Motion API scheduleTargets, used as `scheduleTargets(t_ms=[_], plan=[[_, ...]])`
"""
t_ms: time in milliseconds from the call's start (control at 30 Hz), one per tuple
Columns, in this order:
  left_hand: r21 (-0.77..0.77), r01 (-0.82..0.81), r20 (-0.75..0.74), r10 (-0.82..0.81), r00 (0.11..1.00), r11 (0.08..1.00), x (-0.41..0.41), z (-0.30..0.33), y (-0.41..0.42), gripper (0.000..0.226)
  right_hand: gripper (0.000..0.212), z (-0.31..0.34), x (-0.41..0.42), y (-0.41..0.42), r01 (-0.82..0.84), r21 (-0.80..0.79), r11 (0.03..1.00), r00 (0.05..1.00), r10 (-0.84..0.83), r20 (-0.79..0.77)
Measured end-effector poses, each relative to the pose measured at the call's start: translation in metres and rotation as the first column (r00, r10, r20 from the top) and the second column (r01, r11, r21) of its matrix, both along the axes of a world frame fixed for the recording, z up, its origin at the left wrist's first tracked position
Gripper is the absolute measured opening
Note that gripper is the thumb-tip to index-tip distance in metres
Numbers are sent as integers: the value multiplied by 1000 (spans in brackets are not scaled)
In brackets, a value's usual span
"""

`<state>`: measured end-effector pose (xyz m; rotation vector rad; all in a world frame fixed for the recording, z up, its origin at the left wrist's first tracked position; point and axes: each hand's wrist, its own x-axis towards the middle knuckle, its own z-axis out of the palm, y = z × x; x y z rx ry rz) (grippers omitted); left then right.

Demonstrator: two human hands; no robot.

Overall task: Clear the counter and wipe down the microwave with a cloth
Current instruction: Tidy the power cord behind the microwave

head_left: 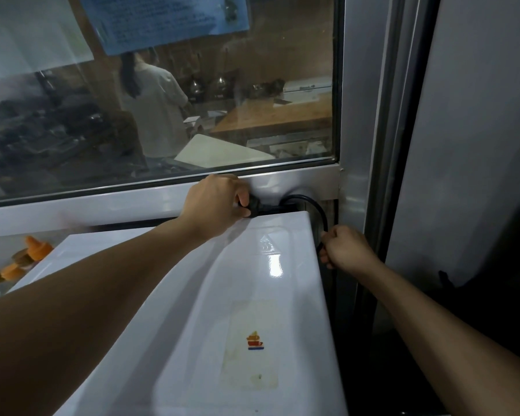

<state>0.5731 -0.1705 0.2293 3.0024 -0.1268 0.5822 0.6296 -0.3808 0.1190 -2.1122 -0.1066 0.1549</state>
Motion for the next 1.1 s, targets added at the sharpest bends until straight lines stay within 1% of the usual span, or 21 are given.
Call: scheduleTargets(t_ms=[100, 233, 333, 400, 467, 533, 667, 767, 833, 900, 1100], plan=[[0, -34, 11, 34, 999, 999, 1, -3, -3, 6, 31, -2, 1, 2, 4, -3, 1000, 1000, -4, -7], [-18, -36, 3, 36, 999, 999, 0, -2, -3, 6, 29, -7, 1, 0, 7, -15, 1000, 999, -8, -38], [-55, -28, -2, 28, 1000, 998, -3, -2, -2, 13, 27, -5, -1, -3, 15, -45, 999, 1000, -16, -25], [-75, -23, 2, 23, 1000, 997, -5, -2, -1, 18, 24, -4, -2, -5, 24, -97, 995, 1000, -24, -6], [-82, -13, 7, 14, 1000, 997, -7, -3, -1, 23, 19, -3, -4, -7, 24, -147, 989, 1000, -23, 9], [-81, -2, 11, 3, 1000, 997, -8, -4, -3, 26, 18, -2, -6, -8, 12, -162, 987, 1000, -10, 14], [-69, 3, 25, -2, 1000, 998, -10, -3, -5, 28, 18, -2, -8, -9, 2, -172, 985, 1000, 1, 19], [-57, -1, 19, 2, 1000, 998, -11, -2, -5, 27, 34, -3, -9, -11, 3, -164, 987, 1000, 0, 14], [-42, 3, 11, -3, 1000, 999, -12, -2, -5, 25, 40, -3, -10, -13, 6, -153, 988, 1000, -4, 14], [-35, 1, 10, 0, 1000, 999, -13, -1, -5, 25, 40, -3, -10, -15, 8, -136, 991, 1000, -5, 24], [-21, -25, 2, 25, 1000, 999, -14, 1, -6, 28, 30, -3, -12, -16, 10, -92, 996, 1000, -9, 12]])
